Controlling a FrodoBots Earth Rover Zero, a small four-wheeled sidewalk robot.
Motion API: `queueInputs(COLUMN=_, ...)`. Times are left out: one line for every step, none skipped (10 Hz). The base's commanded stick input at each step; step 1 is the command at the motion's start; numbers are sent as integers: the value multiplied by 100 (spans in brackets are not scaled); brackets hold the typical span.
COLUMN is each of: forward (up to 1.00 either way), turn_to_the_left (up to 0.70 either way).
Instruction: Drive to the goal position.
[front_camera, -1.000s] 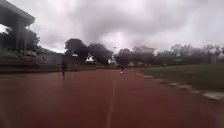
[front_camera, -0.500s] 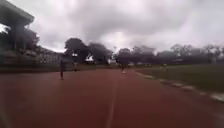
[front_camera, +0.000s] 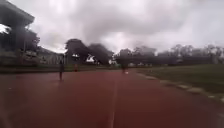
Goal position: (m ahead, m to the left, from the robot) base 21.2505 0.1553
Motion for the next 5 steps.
queueInputs(forward=50, turn_to_the_left=2)
queueInputs(forward=50, turn_to_the_left=2)
queueInputs(forward=50, turn_to_the_left=2)
queueInputs(forward=50, turn_to_the_left=2)
queueInputs(forward=50, turn_to_the_left=2)
